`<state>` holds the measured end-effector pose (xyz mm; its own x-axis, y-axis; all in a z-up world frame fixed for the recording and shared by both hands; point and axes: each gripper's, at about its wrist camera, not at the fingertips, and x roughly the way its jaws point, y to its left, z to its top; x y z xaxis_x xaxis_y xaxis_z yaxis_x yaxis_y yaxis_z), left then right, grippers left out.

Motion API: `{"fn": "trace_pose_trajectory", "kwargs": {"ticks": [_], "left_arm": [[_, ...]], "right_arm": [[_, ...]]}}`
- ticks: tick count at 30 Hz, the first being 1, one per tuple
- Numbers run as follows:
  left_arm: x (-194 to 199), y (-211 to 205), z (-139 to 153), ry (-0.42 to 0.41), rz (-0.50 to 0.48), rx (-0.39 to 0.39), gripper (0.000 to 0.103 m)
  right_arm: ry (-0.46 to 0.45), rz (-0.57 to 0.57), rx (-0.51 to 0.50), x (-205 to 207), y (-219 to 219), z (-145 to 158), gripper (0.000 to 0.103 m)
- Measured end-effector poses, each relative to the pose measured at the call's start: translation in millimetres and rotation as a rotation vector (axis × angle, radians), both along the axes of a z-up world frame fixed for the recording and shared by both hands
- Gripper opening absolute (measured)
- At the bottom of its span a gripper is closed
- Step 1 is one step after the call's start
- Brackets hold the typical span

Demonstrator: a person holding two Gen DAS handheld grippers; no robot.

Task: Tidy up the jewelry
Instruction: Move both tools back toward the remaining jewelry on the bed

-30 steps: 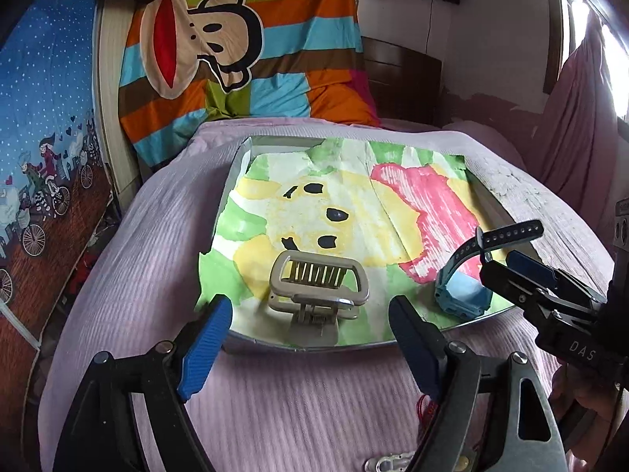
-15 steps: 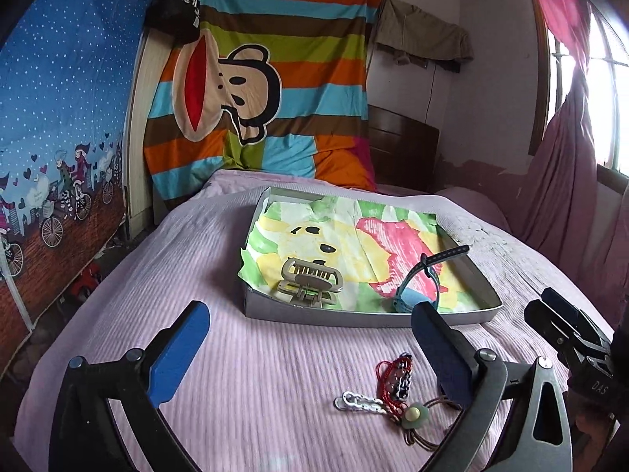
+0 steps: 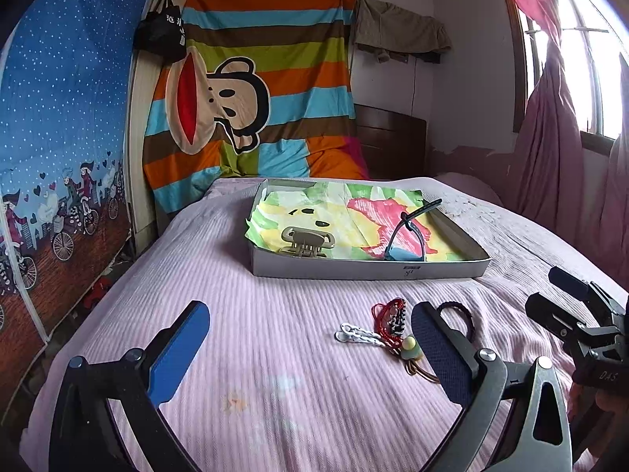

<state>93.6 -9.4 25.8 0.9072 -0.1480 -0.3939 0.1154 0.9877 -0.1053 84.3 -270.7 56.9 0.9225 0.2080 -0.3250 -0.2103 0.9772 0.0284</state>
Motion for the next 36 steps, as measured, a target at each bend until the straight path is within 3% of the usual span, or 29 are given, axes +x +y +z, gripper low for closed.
{"fn": "trace_pose_trajectory", "kwargs": {"ticks": [14,20,22,24,26,31,36], "left_arm": [[4,-2,-17,0.113,-0.026,-0.002,0.103],[12,-8,-24,0.174,-0.101,-0.001,0.103],[14,-12,-26,0.194,-0.133,0.003,0.096],[18,-17,-29,0.22,-0.168,0.008,0.091],[22,-22,-32,0.248,-0.205,0.009,0.085],[28,-34,-38,0.302,-0.28,0.01,0.064],[34,-48,-42,0.341,-0.338,0.012,0.052]], "right_arm": [[0.087,0.014,-0.055,0,3,-18,0.102],[0.171,0.02,-0.052,10,-1,-31,0.101],[0.194,0.026,-0.052,15,-1,-34,0.101],[0.21,0.039,-0.051,17,0,-37,0.094],[0.231,0.053,-0.057,21,2,-40,0.075],[0.266,0.086,-0.081,24,9,-46,0.056],[0.304,0.117,-0.112,27,17,-53,0.037]]}}
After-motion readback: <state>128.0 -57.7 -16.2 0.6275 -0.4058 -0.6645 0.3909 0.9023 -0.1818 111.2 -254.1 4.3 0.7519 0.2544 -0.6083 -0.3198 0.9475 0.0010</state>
